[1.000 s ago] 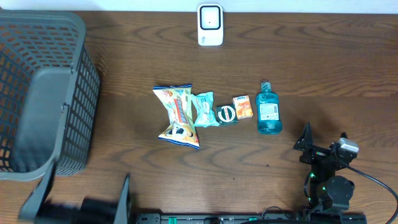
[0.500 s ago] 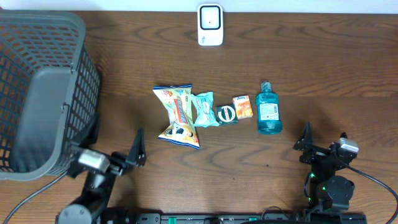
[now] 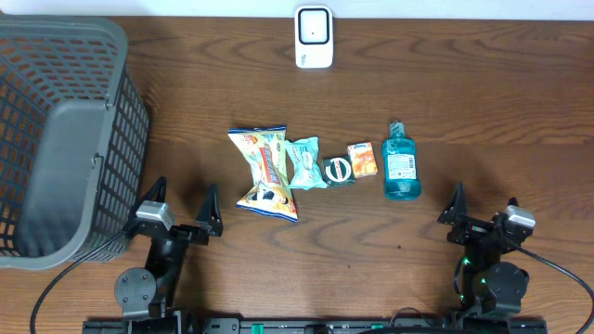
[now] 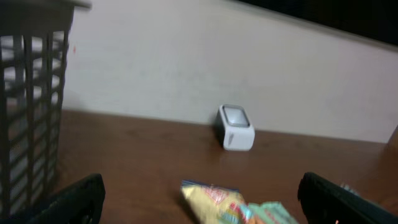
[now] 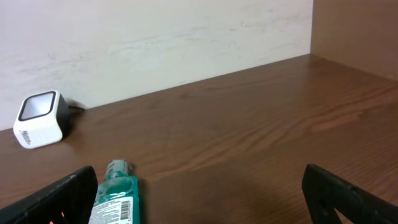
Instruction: Scan the item barcode
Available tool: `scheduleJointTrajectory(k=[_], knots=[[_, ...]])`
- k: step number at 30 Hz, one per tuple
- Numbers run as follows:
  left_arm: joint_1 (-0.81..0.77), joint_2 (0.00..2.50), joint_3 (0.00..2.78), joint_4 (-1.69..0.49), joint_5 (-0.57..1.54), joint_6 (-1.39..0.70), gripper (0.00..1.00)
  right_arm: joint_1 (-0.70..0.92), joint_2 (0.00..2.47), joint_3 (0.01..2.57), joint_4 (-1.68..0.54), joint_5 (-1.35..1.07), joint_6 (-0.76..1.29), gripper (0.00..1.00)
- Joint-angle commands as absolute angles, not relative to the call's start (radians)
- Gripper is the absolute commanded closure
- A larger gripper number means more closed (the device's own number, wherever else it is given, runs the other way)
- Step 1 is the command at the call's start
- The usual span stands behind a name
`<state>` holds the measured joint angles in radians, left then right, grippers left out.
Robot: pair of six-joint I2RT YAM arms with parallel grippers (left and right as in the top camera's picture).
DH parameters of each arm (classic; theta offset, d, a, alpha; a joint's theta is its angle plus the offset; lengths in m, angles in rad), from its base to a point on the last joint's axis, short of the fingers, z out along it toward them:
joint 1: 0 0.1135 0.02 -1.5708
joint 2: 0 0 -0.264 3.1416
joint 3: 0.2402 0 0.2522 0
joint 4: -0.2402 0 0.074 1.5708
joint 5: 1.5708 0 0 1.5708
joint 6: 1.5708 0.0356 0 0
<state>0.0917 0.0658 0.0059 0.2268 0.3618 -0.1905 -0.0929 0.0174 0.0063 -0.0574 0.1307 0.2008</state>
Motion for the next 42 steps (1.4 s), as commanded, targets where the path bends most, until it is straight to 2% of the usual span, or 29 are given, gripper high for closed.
scheduleJointTrajectory(k=[1,5,11,38,42], knots=[[0.095,0.064,0.004,0.217,0.347,-0.205,0.02,-0.084,0.013,0.006,-0.061,0.136,0.205,0.01],[0.095,0.064,0.004,0.167,0.347,-0.204,0.02,-0.084,0.013,0.006,-0.061,0.136,0.205,0.01],[0.095,0.067,0.004,-0.043,0.347,-0.204,0.02,-0.084,0.013,0.006,-0.061,0.136,0.205,0.01],[0.08,0.046,0.005,-0.044,0.347,-0.204,0.02,-0.084,0.013,0.006,-0.016,0.166,0.207,0.01],[0.076,0.001,0.005,-0.044,0.347,-0.204,0.02,-0.084,0.013,0.006,-0.019,0.007,0.35,0.01]])
